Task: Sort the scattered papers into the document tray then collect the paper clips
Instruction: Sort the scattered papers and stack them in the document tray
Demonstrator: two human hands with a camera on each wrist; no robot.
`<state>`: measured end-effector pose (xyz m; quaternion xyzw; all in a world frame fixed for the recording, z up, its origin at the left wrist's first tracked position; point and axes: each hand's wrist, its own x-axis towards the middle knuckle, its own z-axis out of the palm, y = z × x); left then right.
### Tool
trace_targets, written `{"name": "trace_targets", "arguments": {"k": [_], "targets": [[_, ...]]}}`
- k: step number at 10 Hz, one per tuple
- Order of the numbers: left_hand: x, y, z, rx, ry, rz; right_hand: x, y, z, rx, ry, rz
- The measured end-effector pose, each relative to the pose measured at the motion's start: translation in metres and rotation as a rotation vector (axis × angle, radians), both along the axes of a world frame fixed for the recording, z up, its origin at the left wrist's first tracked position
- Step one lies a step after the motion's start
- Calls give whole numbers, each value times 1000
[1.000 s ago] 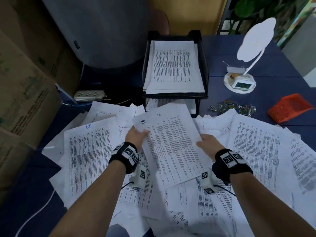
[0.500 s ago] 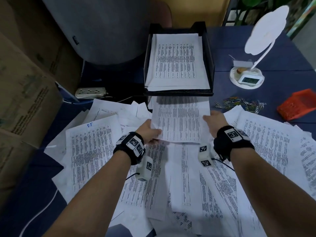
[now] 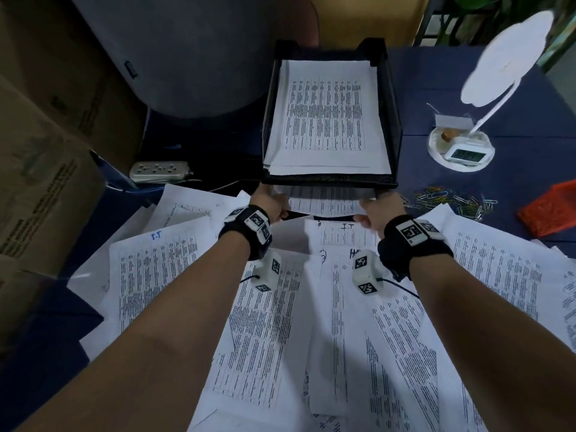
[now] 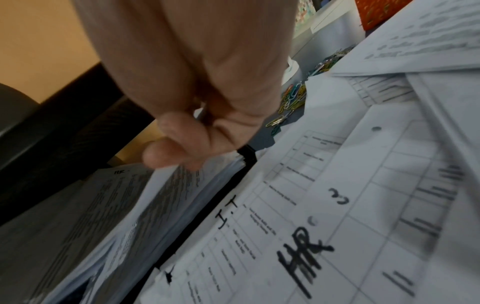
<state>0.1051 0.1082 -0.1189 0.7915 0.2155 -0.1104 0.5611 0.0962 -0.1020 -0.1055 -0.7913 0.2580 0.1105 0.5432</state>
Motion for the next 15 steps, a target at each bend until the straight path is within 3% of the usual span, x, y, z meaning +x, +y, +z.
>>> {"name": "trace_targets", "arguments": {"k": [1, 2, 3, 4, 5, 6, 7, 8, 9, 10, 12, 15], "targets": [[15, -3, -3, -26, 97, 36, 3, 3, -7, -254, 74, 148], [24, -2, -14, 192, 118, -57, 6, 1, -4, -508, 79, 362], [25, -1, -24, 415, 54, -41, 18, 5, 0, -249, 176, 139], [24, -4, -28, 505, -25, -39, 32, -5, -41, -41, 26, -52], [18, -9, -32, 599, -47, -181, 26, -3, -31, -136, 50, 29], [3, -9, -24, 682, -53, -212, 18, -6, -22, -426, 71, 223], [-26, -6, -16, 713, -116, -282, 7, -13, -15, -394, -57, 160], [-61, -13, -11, 833, -102, -678, -16, -22, -17, -357, -88, 193], [-86, -16, -9, 847, -8, -954, -48, -31, -24, -254, -37, 203], [-94, -18, -5, 944, 7, -1051, -77, -39, -35, -247, 61, 308], [-96, -20, 12, 940, -33, -995, -112, -41, -31, -189, 120, 448], [-96, -32, 49, 468, -293, -602, -134, -14, -8, 207, 68, 535]]}}
